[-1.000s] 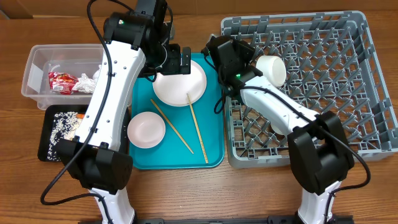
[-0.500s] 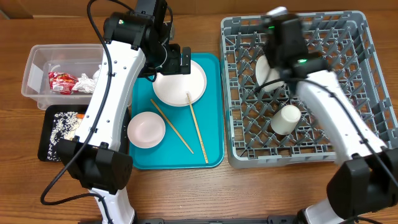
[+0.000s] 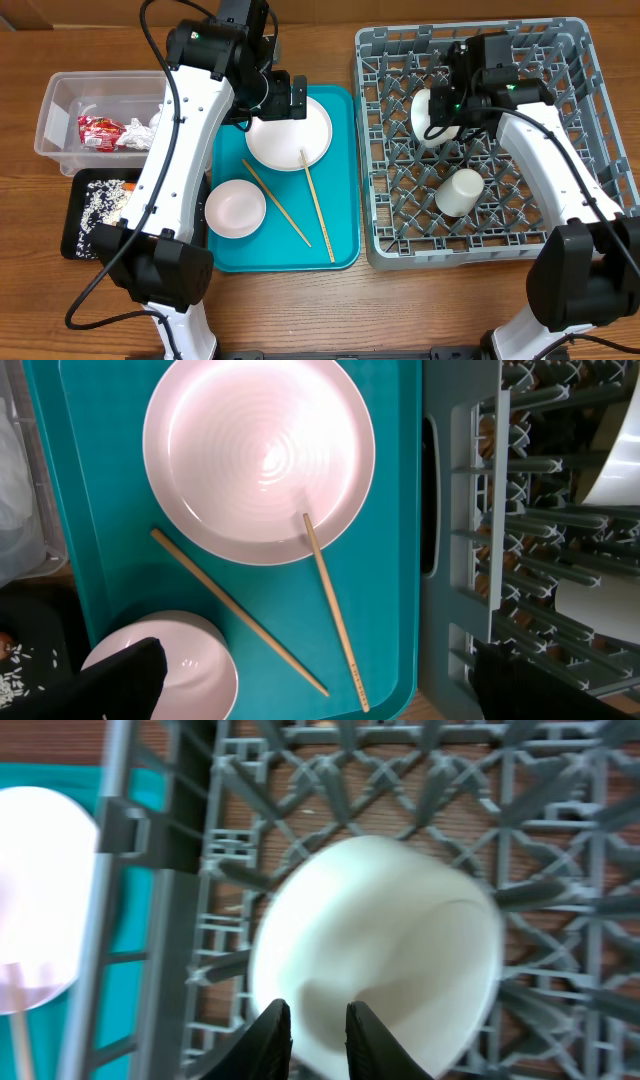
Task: Sort waste into correct bins and load items into the dishwasher
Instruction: 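Carry the white bowl into the rack's upper area with the right gripper, then set the white bowl down in the rack and open the right gripper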
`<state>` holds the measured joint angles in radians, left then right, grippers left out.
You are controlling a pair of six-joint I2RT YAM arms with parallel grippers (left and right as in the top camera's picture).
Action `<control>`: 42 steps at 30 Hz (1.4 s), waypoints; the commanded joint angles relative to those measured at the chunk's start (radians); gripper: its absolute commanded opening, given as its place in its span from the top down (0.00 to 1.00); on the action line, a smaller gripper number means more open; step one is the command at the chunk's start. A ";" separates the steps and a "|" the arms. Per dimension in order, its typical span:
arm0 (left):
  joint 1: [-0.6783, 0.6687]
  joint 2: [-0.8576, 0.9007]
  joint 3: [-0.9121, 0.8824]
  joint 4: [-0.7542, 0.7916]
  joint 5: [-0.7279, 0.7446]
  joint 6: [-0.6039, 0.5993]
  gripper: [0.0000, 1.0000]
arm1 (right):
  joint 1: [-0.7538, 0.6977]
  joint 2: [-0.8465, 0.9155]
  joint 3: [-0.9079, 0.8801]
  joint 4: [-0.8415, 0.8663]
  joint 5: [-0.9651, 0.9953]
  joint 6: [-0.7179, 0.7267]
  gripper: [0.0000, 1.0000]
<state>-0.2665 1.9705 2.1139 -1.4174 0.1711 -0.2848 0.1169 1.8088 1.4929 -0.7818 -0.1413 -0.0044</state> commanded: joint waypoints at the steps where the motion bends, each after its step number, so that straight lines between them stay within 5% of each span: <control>1: -0.002 0.004 0.010 0.001 -0.003 0.009 0.00 | 0.007 -0.005 0.000 -0.006 -0.071 0.047 0.78; 31: -0.002 0.004 0.010 0.001 -0.002 0.009 0.00 | -0.050 -0.012 -0.060 0.038 -0.037 0.166 0.84; 42: -0.002 0.004 0.010 0.001 -0.002 0.009 0.00 | -0.011 -0.011 -0.074 0.053 -0.185 0.166 0.72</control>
<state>-0.2665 1.9705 2.1139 -1.4174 0.1711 -0.2848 0.0952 1.8084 1.4265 -0.7341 -0.2741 0.1574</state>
